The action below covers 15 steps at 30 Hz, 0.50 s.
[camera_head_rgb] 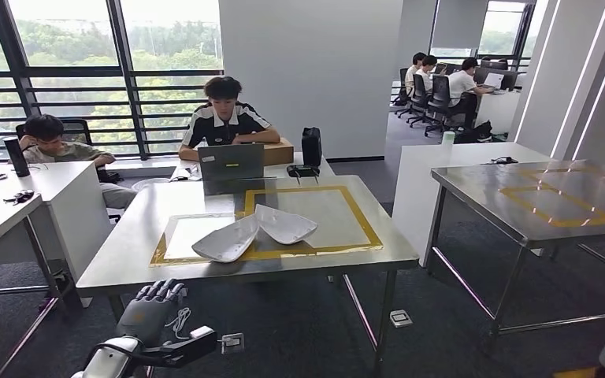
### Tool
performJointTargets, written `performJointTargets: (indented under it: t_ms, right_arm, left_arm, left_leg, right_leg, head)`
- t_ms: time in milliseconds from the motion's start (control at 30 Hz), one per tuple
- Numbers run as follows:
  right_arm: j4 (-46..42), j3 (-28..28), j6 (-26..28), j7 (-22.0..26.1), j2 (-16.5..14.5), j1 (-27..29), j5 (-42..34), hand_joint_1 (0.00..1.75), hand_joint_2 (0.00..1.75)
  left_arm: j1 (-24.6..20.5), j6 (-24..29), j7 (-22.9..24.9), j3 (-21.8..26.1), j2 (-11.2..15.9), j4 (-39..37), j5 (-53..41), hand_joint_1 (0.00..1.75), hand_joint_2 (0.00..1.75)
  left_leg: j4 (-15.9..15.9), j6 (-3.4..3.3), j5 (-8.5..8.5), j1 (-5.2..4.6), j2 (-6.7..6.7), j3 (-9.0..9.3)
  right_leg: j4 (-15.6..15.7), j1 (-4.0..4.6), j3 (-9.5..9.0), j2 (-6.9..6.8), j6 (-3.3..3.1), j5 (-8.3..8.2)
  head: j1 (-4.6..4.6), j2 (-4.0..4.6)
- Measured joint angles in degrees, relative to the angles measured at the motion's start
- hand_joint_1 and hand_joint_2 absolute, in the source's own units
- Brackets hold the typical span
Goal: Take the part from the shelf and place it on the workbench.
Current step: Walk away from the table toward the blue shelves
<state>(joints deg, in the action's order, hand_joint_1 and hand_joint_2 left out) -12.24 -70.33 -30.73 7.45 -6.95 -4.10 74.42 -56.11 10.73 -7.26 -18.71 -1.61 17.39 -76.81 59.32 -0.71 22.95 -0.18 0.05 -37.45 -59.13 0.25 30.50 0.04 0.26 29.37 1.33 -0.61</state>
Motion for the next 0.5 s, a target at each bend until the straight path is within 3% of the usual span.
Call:
performJointTargets:
  t_ms: [100,167,233,267,300,333,400,467,500]
  right_arm:
    - [0.0,0.0,0.1,0.0,0.0,0.0,-0.2,0.0,0.0]
    - [0.0,0.0,0.2,-0.1,-0.1,0.0,-0.3,0.0,0.0]
    - [0.0,-0.1,0.2,-0.2,-0.1,0.0,-0.4,0.0,0.0]
    - [0.0,-0.1,0.2,-0.2,-0.1,0.0,-0.4,0.0,0.0]
    - [0.0,-0.2,0.2,-0.2,-0.1,0.0,-0.4,0.0,0.0]
    - [0.0,-0.2,0.2,-0.2,-0.1,0.0,-0.4,0.0,0.0]
    - [0.0,-0.3,0.2,-0.2,-0.1,0.0,-0.4,0.0,0.0]
    - [0.0,-0.3,0.2,-0.3,-0.1,0.0,-0.4,0.0,0.0]
    - [0.0,-0.3,0.2,-0.3,-0.1,0.0,-0.4,0.0,0.0]
  left_arm:
    - [-0.1,-0.1,-0.1,0.0,-0.2,0.0,-0.1,0.0,1.75]
    - [-0.2,-0.3,-0.1,0.1,-0.2,0.0,-0.1,0.0,1.75]
    - [-0.3,-0.5,-0.1,0.1,-0.3,-0.1,-0.1,0.0,1.75]
    - [-0.2,-0.5,-0.1,0.1,-0.3,-0.2,-0.1,0.0,1.75]
    - [-0.1,-0.6,-0.1,0.1,-0.3,-0.2,-0.1,0.0,1.75]
    - [-0.1,-0.6,-0.1,0.1,-0.3,-0.3,-0.1,0.0,1.75]
    - [-0.1,-0.6,0.0,0.1,-0.4,-0.3,-0.1,0.0,1.75]
    - [0.0,-0.5,0.0,0.1,-0.6,-0.2,-0.1,0.0,1.75]
    - [0.0,-0.5,0.1,0.1,-0.7,-0.1,-0.1,0.0,1.75]
  left_leg:
    - [0.0,1.01,-0.47,0.13,-0.03,-0.5]
    - [3.1,1.59,2.78,0.2,-0.14,-1.78]
    - [9.7,2.12,7.82,0.4,-0.18,-3.48]
    - [12.7,2.36,9.23,0.54,-0.17,-3.92]
    - [14.4,2.57,9.47,0.67,-0.17,-3.75]
    - [14.4,2.72,8.65,0.81,-0.16,-2.77]
    - [9.1,2.87,6.47,1.06,-0.12,1.58]
    - [2.7,2.5,6.49,0.88,-0.24,5.9]
    - [0.9,2.11,6.98,0.71,-0.35,6.83]
  right_leg:
    - [0.9,0.02,0.43,-0.16,-0.96,-1.21]
    - [1.4,-0.26,1.19,-0.42,-1.69,-2.43]
    - [1.4,-0.21,2.37,-0.52,-2.09,-3.44]
    - [1.4,-0.2,3.04,-0.53,-2.11,-3.97]
    - [1.3,-0.2,3.78,-0.54,-2.07,-4.51]
    - [1.2,-0.24,4.55,-0.54,-1.95,-5.05]
    - [0.8,-0.37,6.05,-0.53,-1.52,-5.98]
    - [0.2,-0.42,7.14,-0.54,-0.85,-6.7]
    - [0.1,-0.42,7.42,-0.53,-0.47,-7.07]
  head:
    - [-0.01,0.0]
    - [0.07,0.0]
    - [0.13,0.0]
    - [0.13,0.0]
    - [0.12,0.0]
    - [0.12,0.0]
    - [0.11,0.0]
    - [0.08,-0.01]
    - [0.06,-0.01]
